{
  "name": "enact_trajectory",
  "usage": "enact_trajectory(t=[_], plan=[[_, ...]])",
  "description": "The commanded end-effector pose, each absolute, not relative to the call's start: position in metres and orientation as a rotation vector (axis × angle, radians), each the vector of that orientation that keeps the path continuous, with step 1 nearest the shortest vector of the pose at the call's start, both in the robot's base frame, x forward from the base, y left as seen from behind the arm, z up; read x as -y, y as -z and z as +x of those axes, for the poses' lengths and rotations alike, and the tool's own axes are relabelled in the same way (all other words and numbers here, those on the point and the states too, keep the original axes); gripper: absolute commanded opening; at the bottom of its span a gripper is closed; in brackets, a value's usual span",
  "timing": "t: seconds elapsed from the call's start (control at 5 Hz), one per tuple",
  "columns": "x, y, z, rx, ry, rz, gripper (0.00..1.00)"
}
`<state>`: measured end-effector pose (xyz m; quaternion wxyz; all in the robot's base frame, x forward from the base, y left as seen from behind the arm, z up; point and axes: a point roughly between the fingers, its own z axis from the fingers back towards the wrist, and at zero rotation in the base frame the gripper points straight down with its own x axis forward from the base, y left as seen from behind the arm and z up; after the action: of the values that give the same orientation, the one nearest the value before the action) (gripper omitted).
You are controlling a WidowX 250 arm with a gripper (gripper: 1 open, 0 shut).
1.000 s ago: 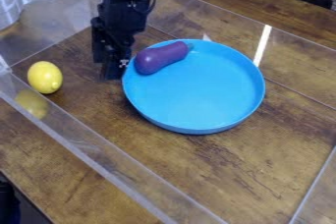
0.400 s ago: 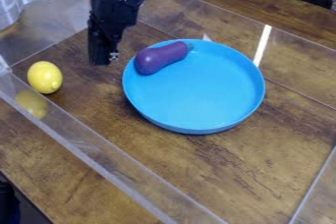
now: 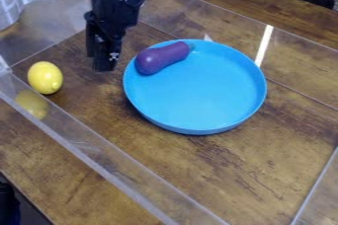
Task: Remove the purple eggplant from the blue tray and put it on the table
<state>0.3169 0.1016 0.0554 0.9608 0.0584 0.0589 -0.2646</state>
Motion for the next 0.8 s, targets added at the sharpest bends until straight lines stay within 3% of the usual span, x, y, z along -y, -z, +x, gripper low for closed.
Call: enact_trajectory(t=[0.0,0.6], plan=[[-0.111,-0.077,0.328,-0.051,0.52,0.154,1.0],[-0.104,-0.095,0.342,0.045,0.53,0.199,1.0]])
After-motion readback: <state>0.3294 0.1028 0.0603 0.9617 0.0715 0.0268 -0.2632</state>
